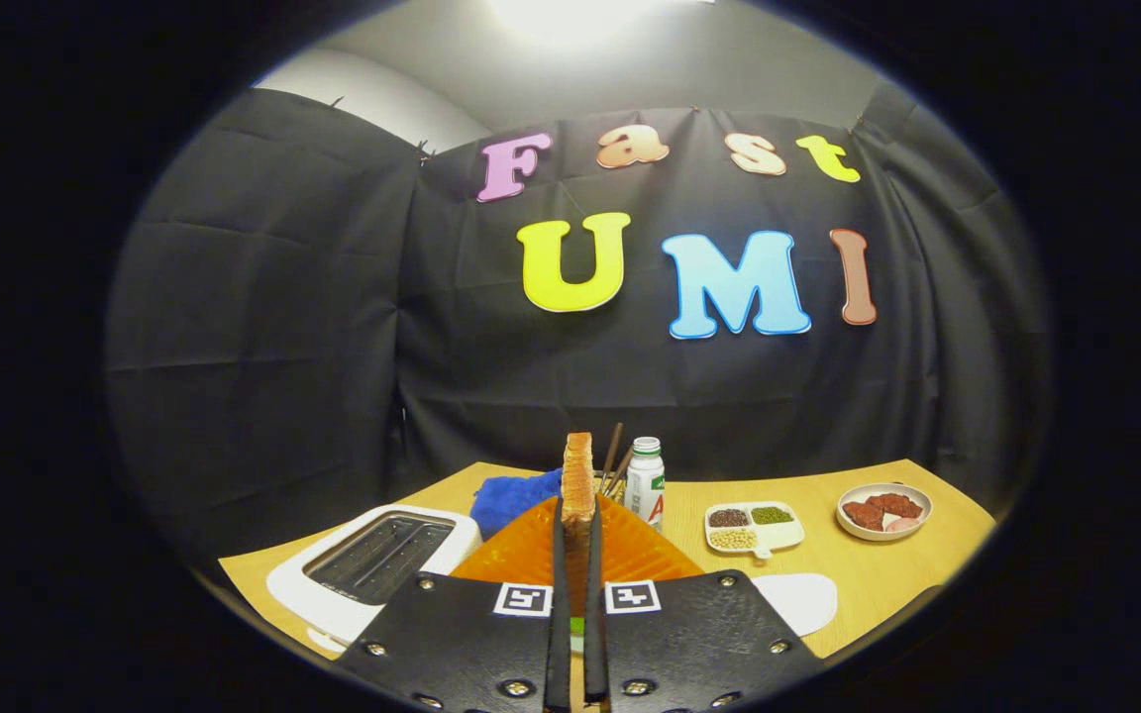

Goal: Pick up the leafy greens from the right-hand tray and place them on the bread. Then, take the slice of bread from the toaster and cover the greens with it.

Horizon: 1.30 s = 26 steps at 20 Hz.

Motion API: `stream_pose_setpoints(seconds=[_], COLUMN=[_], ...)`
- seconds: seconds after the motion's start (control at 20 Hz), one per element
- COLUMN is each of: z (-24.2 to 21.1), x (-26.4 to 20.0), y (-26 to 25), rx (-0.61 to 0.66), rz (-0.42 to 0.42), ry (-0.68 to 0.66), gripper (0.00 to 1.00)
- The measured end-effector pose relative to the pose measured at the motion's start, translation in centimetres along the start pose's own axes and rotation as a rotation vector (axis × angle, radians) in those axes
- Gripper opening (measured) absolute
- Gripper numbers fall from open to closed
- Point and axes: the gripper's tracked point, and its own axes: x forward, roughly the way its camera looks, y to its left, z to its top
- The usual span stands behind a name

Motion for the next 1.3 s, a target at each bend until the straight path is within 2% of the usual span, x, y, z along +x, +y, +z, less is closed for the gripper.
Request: stream_pose_setpoints(seconds=[0.35,0.65,0.8,1.3], z=[-6.1,-9.1,-9.9,-11.1], x=[4.4,6.7,7.2,7.6], y=[-1.0,0.4,1.5,1.6], rx=[0.044,0.049,0.081,0.117], rz=[0.001,0.021,0.041,0.028], ry=[0.089,0.123,0.119,0.126], gripper=[0.05,0.05,0.05,0.05])
